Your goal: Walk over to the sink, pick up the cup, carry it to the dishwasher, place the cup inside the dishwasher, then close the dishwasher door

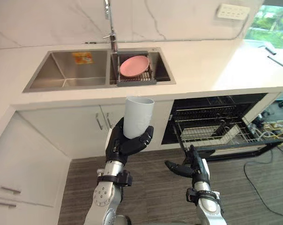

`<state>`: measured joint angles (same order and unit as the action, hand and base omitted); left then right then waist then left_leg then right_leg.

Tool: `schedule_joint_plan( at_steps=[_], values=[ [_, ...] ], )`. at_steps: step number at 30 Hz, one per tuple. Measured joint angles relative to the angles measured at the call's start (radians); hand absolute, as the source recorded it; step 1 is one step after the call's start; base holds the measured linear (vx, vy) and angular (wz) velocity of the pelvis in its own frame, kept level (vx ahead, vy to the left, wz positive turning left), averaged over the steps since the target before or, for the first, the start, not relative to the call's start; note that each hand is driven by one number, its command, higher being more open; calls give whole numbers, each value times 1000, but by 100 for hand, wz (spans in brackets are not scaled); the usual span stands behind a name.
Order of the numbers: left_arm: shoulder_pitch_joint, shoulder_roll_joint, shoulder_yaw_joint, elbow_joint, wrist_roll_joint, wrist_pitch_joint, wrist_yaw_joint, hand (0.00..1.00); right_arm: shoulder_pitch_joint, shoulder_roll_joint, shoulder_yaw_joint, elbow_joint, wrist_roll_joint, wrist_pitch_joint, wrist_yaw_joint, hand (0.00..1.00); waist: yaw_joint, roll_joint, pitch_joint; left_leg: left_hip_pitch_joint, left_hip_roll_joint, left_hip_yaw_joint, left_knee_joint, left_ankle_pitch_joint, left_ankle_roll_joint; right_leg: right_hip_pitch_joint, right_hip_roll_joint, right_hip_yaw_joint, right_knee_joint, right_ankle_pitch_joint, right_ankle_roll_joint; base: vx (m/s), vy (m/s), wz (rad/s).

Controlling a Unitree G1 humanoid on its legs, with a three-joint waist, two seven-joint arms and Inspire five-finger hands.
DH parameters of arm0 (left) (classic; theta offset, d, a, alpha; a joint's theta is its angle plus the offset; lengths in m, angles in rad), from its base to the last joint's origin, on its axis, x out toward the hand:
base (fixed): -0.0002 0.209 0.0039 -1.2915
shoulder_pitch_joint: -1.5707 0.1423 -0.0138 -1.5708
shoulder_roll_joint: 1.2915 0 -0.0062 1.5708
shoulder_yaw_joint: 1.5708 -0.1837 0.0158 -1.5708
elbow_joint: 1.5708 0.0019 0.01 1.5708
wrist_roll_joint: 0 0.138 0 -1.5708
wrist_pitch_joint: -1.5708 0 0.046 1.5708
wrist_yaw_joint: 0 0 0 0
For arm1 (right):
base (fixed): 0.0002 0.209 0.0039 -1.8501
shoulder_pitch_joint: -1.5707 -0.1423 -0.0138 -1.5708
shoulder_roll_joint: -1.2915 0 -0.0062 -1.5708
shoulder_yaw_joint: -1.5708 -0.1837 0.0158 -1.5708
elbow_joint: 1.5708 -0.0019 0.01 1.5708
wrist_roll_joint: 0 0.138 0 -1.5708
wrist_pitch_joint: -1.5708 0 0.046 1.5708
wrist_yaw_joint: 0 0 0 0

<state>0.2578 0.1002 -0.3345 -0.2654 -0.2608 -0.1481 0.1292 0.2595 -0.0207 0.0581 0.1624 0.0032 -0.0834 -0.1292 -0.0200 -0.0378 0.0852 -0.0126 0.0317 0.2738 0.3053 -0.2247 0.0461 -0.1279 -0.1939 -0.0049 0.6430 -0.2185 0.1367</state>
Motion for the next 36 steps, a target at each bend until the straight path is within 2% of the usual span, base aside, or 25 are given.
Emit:
schedule_joint_plan(
  at_steps=[3,6,7,8,10,12,15,17,18,20,21,22,23,24,25,26,27,29,30,32,36],
  values=[
    [-1,0,12,0,26,-7,6,0,-20,5,35,-44,-20,0,8,100,-6,1,0,51,10,59,-51,-3,3,-54,-19,-95,54,-39,-42,99,21,-69],
    [-1,-1,27,11,27,-9,24,0,-76,3,60,-77,-28,-15,13,100,-22,10,6,79,48,120,-63,-8,-15,-123,11,-222,-49,-56,-82,132,-105,-65],
    [-1,-2,42,23,28,-9,25,0,-97,2,71,-79,-28,-22,14,100,-24,8,5,94,59,139,-56,-17,-33,-130,32,-280,-155,-3,-118,178,-167,-57],
    [-8,-13,50,51,28,-7,26,0,-103,-6,77,-88,-28,-28,12,100,-31,28,3,106,75,129,-41,-38,-65,-105,68,-298,-226,83,-153,203,-146,-57],
    [-8,-33,48,66,28,-7,26,0,-96,-36,80,-114,-29,-29,12,100,-23,59,0,120,110,83,-56,-41,-70,-70,132,-275,-294,105,-174,240,-131,-59],
    [-23,-43,46,69,29,-7,25,0,-82,-52,71,-144,-36,-29,10,100,-29,67,2,136,126,62,-62,-41,-72,-60,159,-267,-306,100,-183,192,-139,-37],
    [-45,-43,31,74,48,-7,22,0,-49,-53,35,-166,-36,-30,-3,100,-50,81,14,102,171,23,121,-34,-97,30,187,-270,-380,95,-186,118,-72,-1],
    [-42,-53,31,73,48,-11,23,0,-11,-60,41,-217,-32,-30,-10,100,-40,109,29,41,234,6,381,12,-146,123,218,-244,-438,93,-194,131,-13,-31],
    [-38,-58,33,73,47,-13,25,0,-5,-64,52,-237,-32,-34,-10,100,-28,114,25,5,249,-10,471,24,-152,141,227,-224,-458,91,-206,136,28,-53],
    [-39,-65,36,66,48,-19,26,0,-14,-61,64,-267,-28,-44,-10,100,-20,116,23,-62,228,-44,492,-42,-138,144,219,-190,-468,90,-208,148,44,-53],
    [-39,-71,36,65,48,-21,26,0,-28,-60,66,-270,-27,-57,-9,100,-17,107,29,-109,190,-64,427,-90,-122,144,202,-164,-473,90,-207,152,56,-46],
    [-39,-72,36,65,48,-21,26,0,-32,-60,66,-270,-27,-57,-8,100,-13,104,30,-120,169,-84,384,-98,-118,145,195,-154,-474,89,-204,191,104,-59],
    [-39,-75,37,65,51,-21,27,0,-37,-61,66,-269,-27,-57,-8,100,-2,100,33,-134,124,-144,281,-98,-118,152,182,-129,-475,96,-189,182,137,-58],
    [-39,-75,40,65,56,-21,29,0,-38,-62,65,-266,-26,-57,-10,100,4,96,36,-137,86,-212,170,-84,-126,167,171,-110,-485,104,-172,190,156,-57],
    [-39,-76,42,65,58,-21,31,0,-40,-64,65,-264,-26,-57,-10,100,4,96,35,-136,72,-241,113,-64,-129,171,169,-103,-487,104,-165,204,186,-49],
    [-39,-77,49,63,68,-21,40,0,-41,-67,65,-258,-25,-57,-9,100,4,107,29,-130,65,-272,-4,62,-124,179,174,-89,-487,96,-144,165,167,-39],
    [-39,-80,52,63,67,-21,43,0,-42,-68,65,-252,-25,-58,-9,100,6,113,26,-123,70,-270,-18,124,-100,185,178,-79,-487,90,-134,207,190,-35],
    [-39,-49,60,62,67,-22,59,0,-23,-41,64,-243,-23,-55,-5,100,1,55,19,-71,32,-247,-83,143,-84,199,134,-73,-494,82,-114,205,186,-11],
    [-39,-42,61,62,67,-22,63,0,-20,-35,64,-244,-23,-56,-3,100,1,45,16,-61,22,-242,-105,152,-78,200,122,-72,-497,79,-110,137,137,-1],
    [-36,-33,67,62,67,-22,66,0,-17,-27,65,-251,-2,-56,6,100,2,39,14,-13,-12,-232,-187,182,-63,215,96,-69,-517,79,-93,89,90,1],
    [-32,-30,72,39,68,-22,67,0,-14,-12,66,-262,17,-56,26,100,4,38,13,31,-27,-224,-265,210,-57,228,80,-60,-544,83,-82,43,40,-5]
  ],
)
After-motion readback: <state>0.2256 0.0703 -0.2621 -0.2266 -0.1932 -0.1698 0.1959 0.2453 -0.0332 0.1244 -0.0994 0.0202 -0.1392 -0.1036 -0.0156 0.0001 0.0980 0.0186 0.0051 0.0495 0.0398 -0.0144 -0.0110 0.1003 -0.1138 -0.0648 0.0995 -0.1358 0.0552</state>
